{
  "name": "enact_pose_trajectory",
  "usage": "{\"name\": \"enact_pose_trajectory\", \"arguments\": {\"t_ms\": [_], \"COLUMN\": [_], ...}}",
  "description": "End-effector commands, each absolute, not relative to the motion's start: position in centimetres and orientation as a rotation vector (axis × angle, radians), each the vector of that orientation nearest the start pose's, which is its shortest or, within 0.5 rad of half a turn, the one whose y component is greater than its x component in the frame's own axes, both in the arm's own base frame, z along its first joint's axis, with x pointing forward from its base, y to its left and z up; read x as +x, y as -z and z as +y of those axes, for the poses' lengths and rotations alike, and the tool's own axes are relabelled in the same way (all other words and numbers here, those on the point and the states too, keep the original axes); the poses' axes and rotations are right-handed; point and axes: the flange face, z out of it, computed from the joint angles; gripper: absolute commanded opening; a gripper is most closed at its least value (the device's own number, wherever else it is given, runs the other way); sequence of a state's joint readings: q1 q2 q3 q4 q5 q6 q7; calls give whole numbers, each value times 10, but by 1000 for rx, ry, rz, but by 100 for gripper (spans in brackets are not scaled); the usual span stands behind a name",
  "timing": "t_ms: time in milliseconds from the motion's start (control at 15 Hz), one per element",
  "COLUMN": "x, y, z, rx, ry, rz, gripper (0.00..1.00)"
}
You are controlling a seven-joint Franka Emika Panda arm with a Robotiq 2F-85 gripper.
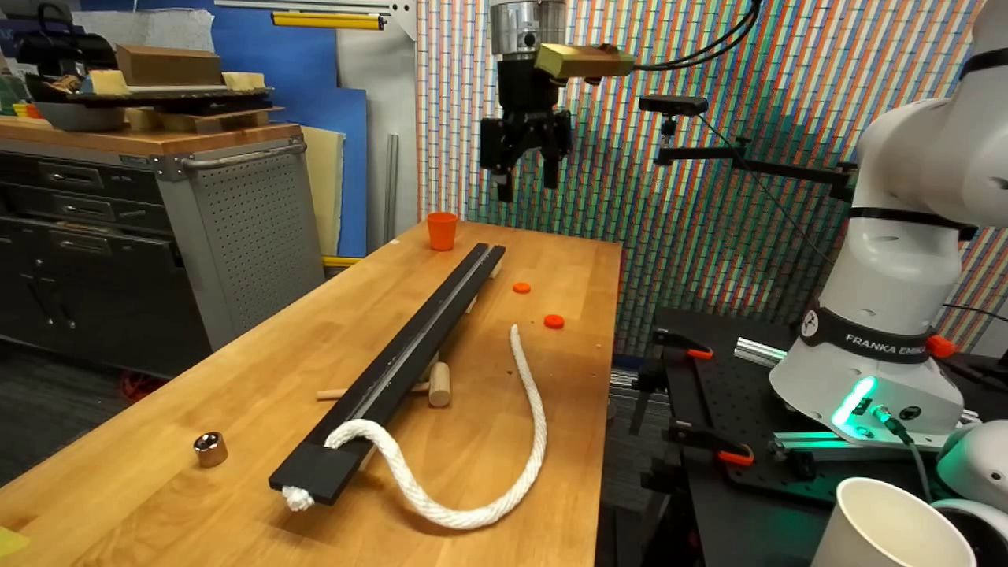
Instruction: Straighten the white string on the center of the black board
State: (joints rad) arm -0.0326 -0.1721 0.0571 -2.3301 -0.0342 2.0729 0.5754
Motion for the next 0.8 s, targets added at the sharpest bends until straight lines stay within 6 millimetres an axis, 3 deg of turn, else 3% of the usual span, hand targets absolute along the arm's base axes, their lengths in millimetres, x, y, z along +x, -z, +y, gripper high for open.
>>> {"name": "enact_pose_trajectory", "arguments": {"t_ms": [0,733], "x": [470,461], "y": [-375,-238], "z": [7,2], "rx": [-3062,-2910], "ry": [-146,-419], "rz": [890,1034], "gripper": [100,100]}}
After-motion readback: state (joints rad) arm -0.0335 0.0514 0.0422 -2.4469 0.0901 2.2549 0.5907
